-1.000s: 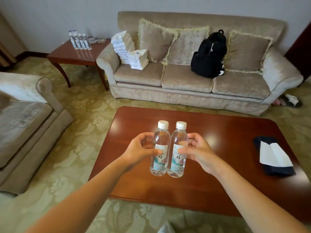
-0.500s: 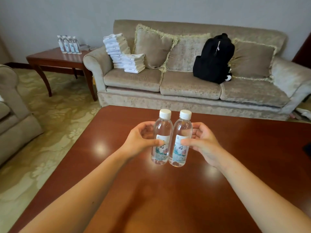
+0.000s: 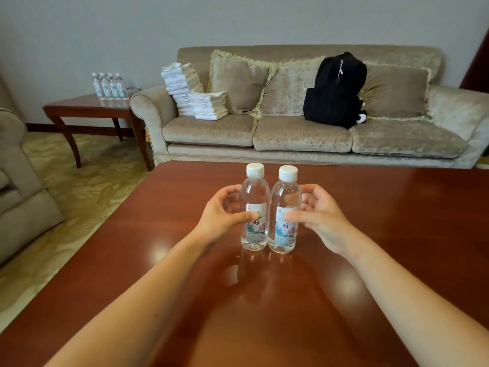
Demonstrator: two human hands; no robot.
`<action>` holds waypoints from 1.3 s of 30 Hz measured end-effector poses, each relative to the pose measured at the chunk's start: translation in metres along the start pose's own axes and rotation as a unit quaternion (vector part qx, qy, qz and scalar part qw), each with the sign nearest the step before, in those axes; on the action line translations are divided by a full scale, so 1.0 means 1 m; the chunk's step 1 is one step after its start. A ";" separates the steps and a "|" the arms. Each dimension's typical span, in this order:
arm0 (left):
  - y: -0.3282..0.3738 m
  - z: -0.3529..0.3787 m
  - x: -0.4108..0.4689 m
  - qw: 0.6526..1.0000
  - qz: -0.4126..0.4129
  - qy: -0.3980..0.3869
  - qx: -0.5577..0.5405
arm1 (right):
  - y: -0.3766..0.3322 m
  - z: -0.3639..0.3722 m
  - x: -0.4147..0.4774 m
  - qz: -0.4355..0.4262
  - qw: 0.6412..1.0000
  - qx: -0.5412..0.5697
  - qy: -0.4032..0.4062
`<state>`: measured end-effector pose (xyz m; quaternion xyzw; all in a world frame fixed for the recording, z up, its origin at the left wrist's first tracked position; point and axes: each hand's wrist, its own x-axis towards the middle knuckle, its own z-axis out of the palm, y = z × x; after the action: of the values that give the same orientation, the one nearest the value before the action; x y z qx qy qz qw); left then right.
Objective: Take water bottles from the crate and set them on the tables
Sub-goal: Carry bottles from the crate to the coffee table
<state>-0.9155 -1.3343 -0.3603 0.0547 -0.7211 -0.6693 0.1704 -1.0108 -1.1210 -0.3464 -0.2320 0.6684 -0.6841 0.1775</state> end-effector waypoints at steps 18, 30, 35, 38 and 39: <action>-0.005 0.003 -0.019 0.995 0.024 -0.012 0.094 | 0.004 0.006 -0.013 -0.023 0.998 -0.051 0.030; -0.006 0.013 -0.025 0.990 0.000 0.038 0.134 | 0.011 0.006 -0.023 0.033 0.992 -0.112 0.054; -0.013 0.014 -0.025 0.989 -0.010 0.050 0.135 | 0.014 0.007 -0.024 0.045 0.992 -0.108 0.055; -0.014 0.015 -0.026 0.989 -0.002 0.053 0.140 | 0.019 0.007 -0.021 0.038 0.990 -0.120 0.065; -0.014 0.015 -0.025 0.988 0.001 0.053 0.143 | 0.020 0.007 -0.021 0.037 0.990 -0.118 0.065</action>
<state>-0.8988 -1.3137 -0.3788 0.1137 -0.7993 -0.5554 0.1993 -0.9913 -1.1160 -0.3677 -0.1810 0.7629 -0.6069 0.1300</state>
